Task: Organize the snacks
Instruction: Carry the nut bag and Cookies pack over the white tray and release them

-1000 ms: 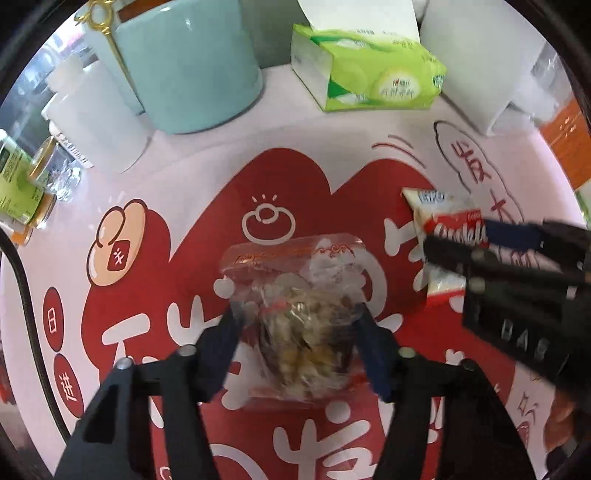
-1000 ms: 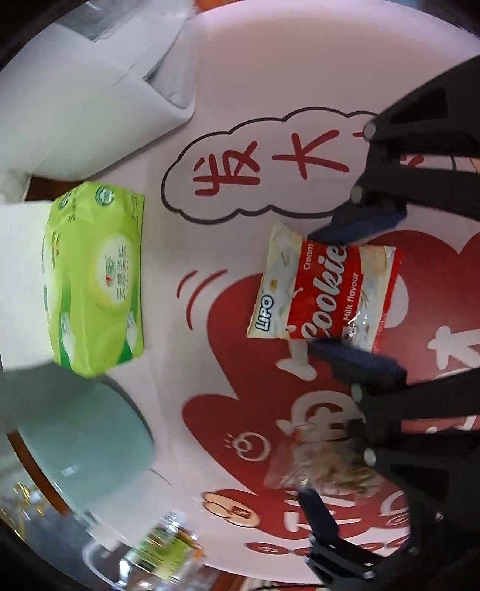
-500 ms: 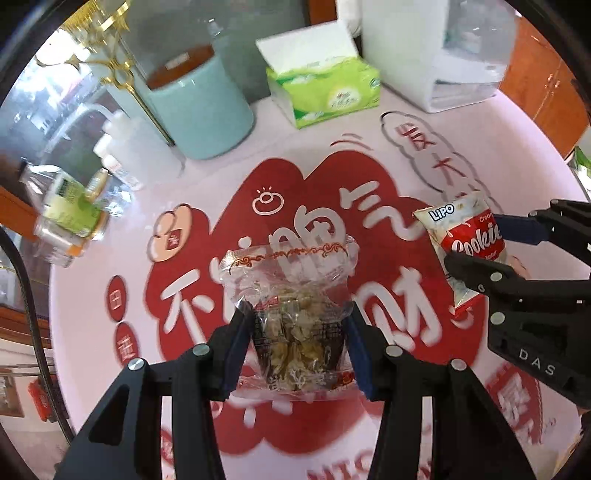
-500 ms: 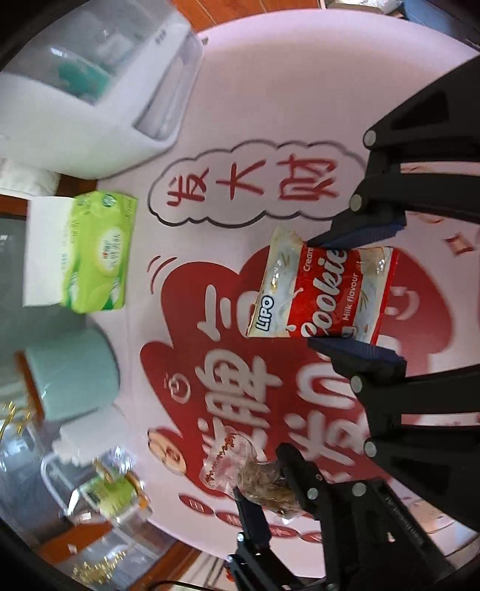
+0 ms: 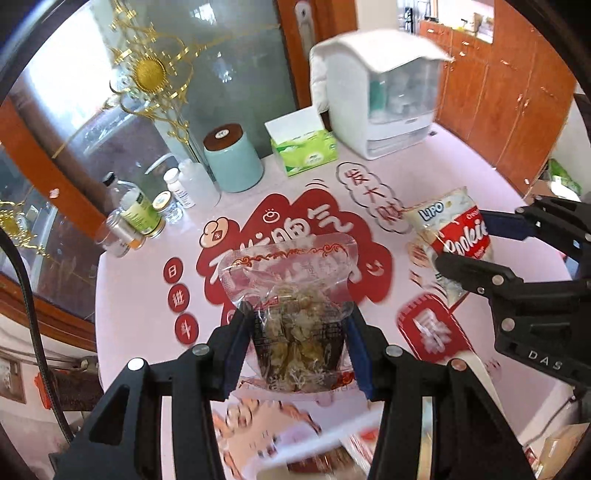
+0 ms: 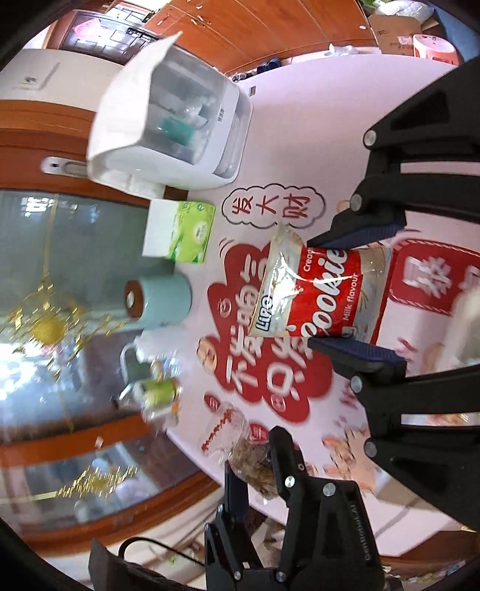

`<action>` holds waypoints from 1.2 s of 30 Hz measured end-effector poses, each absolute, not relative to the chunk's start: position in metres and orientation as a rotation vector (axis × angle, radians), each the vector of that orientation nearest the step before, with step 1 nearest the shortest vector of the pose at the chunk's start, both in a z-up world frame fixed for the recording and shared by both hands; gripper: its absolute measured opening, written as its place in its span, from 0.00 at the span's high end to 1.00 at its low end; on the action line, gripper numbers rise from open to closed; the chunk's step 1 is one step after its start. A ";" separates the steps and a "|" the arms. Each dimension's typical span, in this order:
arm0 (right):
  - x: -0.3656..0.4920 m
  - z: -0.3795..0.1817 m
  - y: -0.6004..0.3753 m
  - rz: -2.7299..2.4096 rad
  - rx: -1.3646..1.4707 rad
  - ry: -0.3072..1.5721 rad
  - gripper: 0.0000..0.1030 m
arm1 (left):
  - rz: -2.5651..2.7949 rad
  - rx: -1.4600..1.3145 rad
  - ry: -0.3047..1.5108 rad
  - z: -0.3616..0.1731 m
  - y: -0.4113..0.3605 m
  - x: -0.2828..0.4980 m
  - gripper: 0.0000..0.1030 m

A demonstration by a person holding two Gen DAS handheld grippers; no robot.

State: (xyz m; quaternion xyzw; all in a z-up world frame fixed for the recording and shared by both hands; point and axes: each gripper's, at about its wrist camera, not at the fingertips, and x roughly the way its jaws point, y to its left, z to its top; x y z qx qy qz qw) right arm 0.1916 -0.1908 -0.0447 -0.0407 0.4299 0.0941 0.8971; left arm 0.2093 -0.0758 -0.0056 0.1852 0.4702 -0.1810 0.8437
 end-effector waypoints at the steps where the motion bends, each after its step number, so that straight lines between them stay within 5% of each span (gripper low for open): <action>1: 0.176 -0.038 -0.188 0.211 -0.083 0.874 0.56 | -0.385 0.390 0.986 0.000 -0.074 0.197 0.54; 16: 0.018 -0.038 -0.173 0.416 0.052 0.873 0.56 | -0.384 0.218 0.929 0.005 -0.016 0.024 0.53; 36: 0.028 -0.098 -0.181 0.243 0.038 1.022 0.47 | -0.185 0.135 1.153 -0.069 0.022 0.045 0.46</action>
